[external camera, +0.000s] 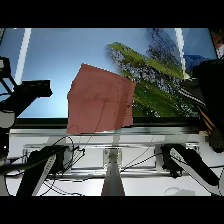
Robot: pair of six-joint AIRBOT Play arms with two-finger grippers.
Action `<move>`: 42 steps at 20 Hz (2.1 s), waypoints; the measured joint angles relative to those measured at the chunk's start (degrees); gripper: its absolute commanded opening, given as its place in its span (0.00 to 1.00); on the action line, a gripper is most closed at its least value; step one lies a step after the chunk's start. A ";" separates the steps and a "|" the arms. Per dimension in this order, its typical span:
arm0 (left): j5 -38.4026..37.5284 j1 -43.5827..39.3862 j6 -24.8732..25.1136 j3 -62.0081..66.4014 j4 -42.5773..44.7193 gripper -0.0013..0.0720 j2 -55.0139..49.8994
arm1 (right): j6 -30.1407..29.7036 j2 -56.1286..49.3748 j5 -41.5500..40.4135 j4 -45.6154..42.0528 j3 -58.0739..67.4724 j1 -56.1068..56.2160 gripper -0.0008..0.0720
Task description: Fold the clothes and pants, and hang the long-sleeved shirts on hangers.
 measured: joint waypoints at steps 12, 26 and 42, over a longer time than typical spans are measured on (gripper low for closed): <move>-1.88 0.00 -5.20 -6.03 0.83 0.99 0.00 | -7.74 -9.07 -4.87 35.80 -36.94 -2.25 0.79; -13.03 0.00 -17.99 -14.45 0.74 0.98 0.00 | -3.87 -17.92 -16.09 52.70 -42.91 21.64 0.53; -14.43 4.68 -16.06 -14.88 -2.47 0.90 -9.55 | -13.51 -19.78 -30.18 58.90 -27.26 26.97 0.04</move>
